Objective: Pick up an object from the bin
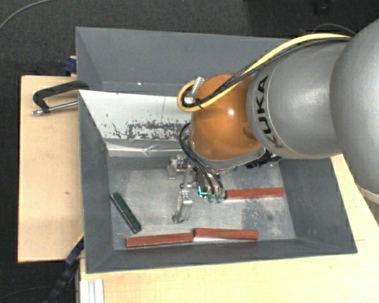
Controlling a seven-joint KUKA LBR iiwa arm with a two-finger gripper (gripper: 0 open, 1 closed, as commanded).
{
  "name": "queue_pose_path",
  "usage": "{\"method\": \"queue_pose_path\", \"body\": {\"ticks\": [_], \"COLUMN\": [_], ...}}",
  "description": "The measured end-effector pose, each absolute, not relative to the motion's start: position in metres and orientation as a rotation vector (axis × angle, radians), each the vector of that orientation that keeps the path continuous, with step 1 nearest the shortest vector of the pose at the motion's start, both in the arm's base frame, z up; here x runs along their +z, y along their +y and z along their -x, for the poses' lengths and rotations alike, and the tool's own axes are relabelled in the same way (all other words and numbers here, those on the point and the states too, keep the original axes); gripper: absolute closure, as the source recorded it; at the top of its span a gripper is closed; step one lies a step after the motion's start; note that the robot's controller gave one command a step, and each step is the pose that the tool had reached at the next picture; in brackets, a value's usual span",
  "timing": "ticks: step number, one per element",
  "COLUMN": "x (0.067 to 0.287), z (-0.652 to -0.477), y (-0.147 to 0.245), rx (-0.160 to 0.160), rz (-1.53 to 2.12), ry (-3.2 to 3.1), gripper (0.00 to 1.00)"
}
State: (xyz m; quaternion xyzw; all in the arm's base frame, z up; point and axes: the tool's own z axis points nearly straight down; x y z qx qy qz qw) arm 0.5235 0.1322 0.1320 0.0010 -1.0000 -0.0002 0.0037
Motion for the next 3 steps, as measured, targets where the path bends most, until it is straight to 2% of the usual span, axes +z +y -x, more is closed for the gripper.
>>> {"method": "queue_pose_path", "body": {"ticks": [1, 2, 3], "x": [0.069, 0.101, 0.105], "z": [-0.49, -0.492, -0.53], "y": [0.112, -0.06, -0.11], "rx": [0.0, 0.007, 0.007], "rz": [-0.293, -0.296, -0.414], "ry": [-3.124, -3.134, -3.124], "gripper": [0.0, 0.0, 0.0]}}
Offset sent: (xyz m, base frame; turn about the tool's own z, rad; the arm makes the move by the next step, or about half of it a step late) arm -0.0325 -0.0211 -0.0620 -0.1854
